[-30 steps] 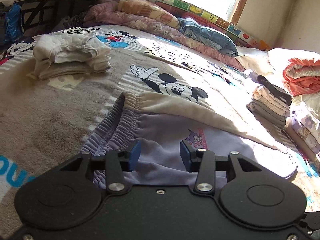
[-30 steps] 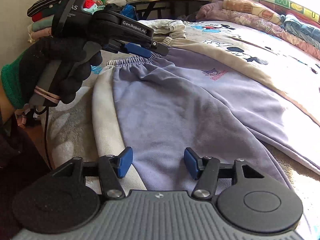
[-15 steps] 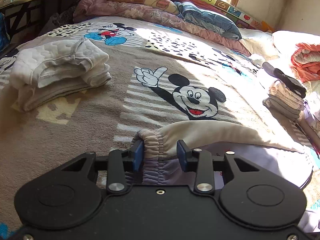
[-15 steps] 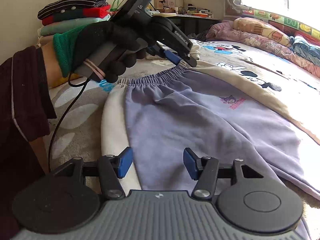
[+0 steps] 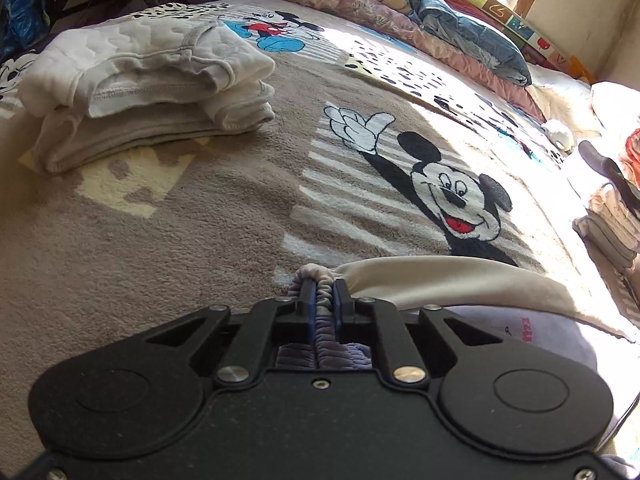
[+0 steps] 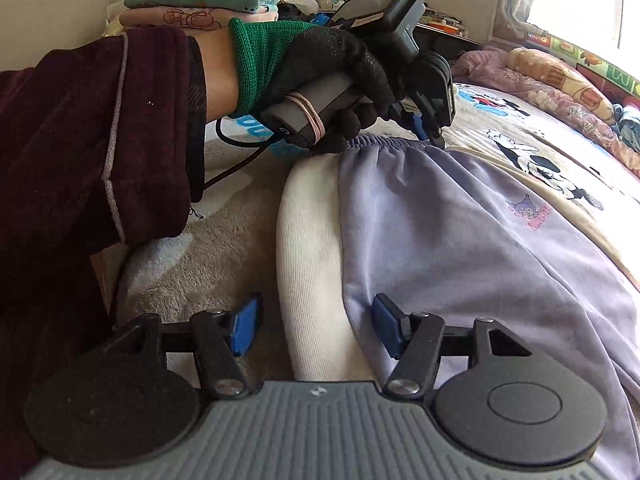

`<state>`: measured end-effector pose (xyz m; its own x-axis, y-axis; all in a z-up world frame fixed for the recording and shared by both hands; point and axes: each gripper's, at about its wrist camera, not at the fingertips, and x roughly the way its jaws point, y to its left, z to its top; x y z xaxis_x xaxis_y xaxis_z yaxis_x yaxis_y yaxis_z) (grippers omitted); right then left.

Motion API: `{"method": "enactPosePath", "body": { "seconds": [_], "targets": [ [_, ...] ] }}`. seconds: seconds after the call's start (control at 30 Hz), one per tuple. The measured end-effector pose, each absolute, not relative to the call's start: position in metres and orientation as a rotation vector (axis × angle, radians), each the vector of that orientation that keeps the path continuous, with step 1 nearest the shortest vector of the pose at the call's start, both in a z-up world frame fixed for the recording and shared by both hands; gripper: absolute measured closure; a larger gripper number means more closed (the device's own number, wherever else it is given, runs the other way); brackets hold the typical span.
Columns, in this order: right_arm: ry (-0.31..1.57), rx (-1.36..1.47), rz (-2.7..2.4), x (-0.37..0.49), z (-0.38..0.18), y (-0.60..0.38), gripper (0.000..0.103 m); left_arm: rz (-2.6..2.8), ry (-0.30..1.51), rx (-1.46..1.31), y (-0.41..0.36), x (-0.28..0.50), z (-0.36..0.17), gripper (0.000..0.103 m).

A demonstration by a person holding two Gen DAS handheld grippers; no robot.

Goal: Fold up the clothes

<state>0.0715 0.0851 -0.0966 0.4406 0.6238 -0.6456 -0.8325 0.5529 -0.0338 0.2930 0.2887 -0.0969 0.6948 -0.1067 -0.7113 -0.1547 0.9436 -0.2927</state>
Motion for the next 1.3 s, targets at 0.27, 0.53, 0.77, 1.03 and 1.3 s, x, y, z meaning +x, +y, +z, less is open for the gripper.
{"method": "enactPosePath", "body": {
  "seconds": [0.27, 0.53, 0.77, 1.03, 1.3],
  "targets": [
    [0.589, -0.367, 0.927, 0.058, -0.085, 0.077, 0.043, 0.018, 0.728, -0.367, 0.299, 0.270, -0.073, 0.086],
    [0.523, -0.374, 0.917, 0.029, -0.073, 0.064, 0.043, -0.022, 0.618, -0.298, 0.302, 0.217, -0.053, 0.086],
    [0.512, -0.372, 0.852, 0.014, -0.069, 0.033, 0.043, -0.169, 0.663, -0.137, 0.242, 0.173, -0.065, 0.086],
    [0.528, -0.416, 0.721, -0.004, -0.065, -0.047, 0.043, -0.163, 0.699, -0.025, 0.198, 0.115, -0.076, 0.086],
    [0.706, -0.331, 0.553, 0.004, -0.098, -0.133, 0.036, -0.126, 0.737, 0.094, 0.126, 0.072, -0.103, 0.081]
  ]
}}
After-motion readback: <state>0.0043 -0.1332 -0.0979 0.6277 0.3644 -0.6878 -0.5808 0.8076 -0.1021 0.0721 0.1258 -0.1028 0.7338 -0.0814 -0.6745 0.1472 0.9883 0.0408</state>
